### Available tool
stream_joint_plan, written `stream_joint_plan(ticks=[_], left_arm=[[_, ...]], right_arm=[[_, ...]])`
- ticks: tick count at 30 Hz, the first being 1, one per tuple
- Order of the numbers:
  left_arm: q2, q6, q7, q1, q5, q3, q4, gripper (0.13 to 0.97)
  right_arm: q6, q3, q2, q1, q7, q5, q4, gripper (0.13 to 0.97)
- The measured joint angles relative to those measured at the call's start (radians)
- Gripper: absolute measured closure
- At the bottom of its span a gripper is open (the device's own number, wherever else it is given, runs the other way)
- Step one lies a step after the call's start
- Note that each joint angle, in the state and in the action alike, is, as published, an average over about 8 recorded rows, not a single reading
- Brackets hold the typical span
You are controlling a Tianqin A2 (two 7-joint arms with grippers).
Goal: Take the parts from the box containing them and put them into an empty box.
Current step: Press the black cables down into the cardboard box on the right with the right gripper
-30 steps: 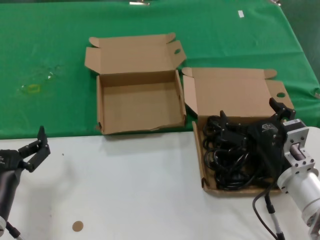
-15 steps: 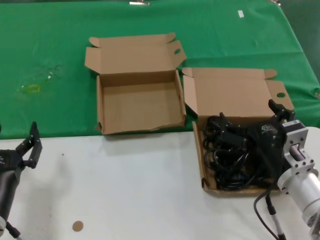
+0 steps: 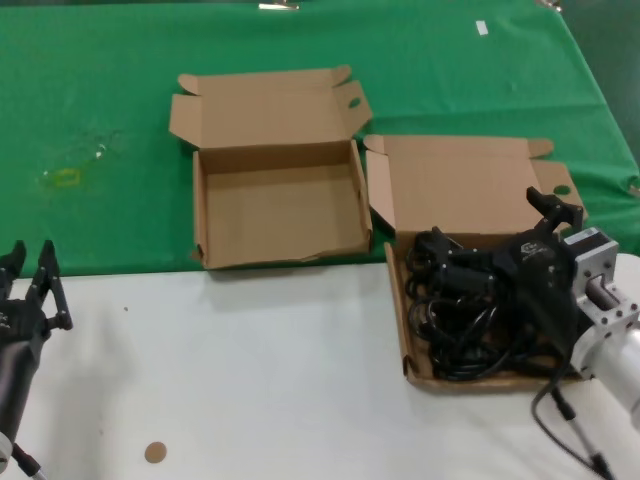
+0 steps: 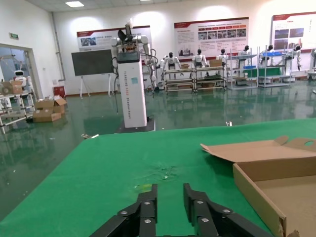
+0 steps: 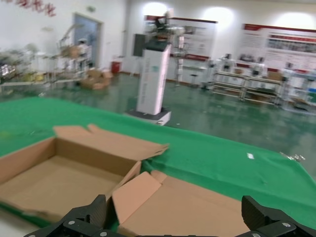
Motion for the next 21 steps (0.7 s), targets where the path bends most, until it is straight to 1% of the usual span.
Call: stream_joint_plan(ticks=[2,10,15,21], left_arm=[[0.000,0.000,0.000,0.000,0.000,0.000,0.000,0.782],[0.000,0.000,-0.001,0.000,0.000,0.000,0.000,0.903],[0.000,0.000,-0.001,0.000,0.000,0.000,0.000,0.928],[0.000,0.000,-0.001,0.000,0.000,0.000,0.000,0.952]], right_arm=[[-0.002,-0.033,0.053,0.010,0.010,0.011,0.008,0.129],[-0.073,-0.135,0.269,0.066,0.088,0.015,0.026,0.129],[-0.172,-0.153,0.370,0.111,0.147,-0.002,0.017,0.129],[-0.329,-0.161,0.441,0.174,0.170,-0.053,-0.016,0.129]])
